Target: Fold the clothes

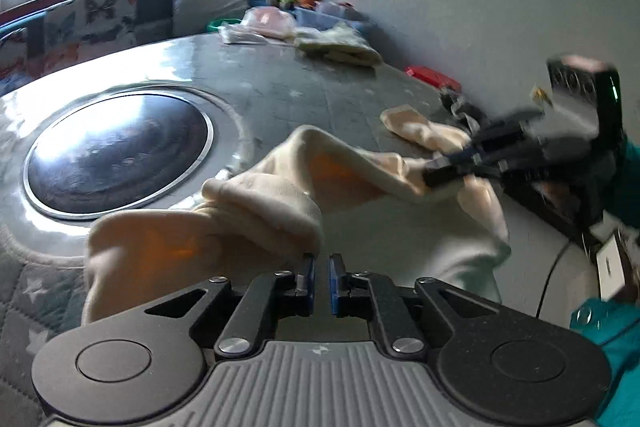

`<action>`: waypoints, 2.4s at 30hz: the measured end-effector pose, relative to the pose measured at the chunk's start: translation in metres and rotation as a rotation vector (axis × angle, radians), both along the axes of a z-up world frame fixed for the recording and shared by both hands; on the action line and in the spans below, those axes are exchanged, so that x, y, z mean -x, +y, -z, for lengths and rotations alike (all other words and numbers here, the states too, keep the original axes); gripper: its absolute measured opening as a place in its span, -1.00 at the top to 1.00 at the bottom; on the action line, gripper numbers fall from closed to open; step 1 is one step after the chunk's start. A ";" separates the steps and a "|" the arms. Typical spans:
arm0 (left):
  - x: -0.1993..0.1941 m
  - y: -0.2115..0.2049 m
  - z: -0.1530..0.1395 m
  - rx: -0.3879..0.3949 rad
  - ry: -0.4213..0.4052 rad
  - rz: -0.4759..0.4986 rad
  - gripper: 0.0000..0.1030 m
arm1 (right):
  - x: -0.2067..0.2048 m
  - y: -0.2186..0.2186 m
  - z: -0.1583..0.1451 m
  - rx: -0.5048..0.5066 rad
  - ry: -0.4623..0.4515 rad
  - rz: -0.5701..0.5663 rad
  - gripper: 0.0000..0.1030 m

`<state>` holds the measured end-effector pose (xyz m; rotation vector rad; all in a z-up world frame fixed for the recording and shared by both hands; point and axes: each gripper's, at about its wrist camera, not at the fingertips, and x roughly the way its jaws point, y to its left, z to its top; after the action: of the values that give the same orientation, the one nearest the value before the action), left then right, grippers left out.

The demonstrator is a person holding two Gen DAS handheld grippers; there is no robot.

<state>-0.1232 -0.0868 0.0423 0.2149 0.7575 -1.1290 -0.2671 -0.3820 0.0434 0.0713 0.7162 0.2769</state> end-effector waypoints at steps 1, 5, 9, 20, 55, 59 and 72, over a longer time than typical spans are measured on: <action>-0.002 0.002 -0.003 0.006 0.004 -0.016 0.61 | -0.001 0.001 0.002 0.005 0.004 -0.003 0.84; -0.011 0.012 -0.015 0.050 0.032 -0.080 0.32 | -0.001 0.002 0.007 0.002 0.014 -0.002 0.84; -0.025 0.021 -0.031 0.104 0.047 -0.148 -0.07 | 0.000 0.002 0.008 0.002 0.014 -0.002 0.83; -0.134 0.011 -0.014 0.153 0.416 -0.416 -0.11 | 0.001 0.003 0.009 -0.005 0.012 0.000 0.83; -0.140 -0.012 -0.052 0.140 -0.054 -0.413 0.91 | -0.100 -0.032 -0.070 0.138 -0.198 0.180 0.84; -0.162 -0.009 -0.043 0.104 -0.049 -0.463 0.90 | -0.151 -0.034 -0.064 0.154 -0.164 0.217 0.83; -0.184 -0.051 0.004 -0.069 0.000 -0.472 0.06 | -0.169 -0.056 -0.013 0.189 0.039 0.325 0.35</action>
<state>0.0611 -0.1376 0.0379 0.0864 0.7963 -0.6562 -0.0980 -0.4378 0.0561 0.0126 0.7544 -0.1033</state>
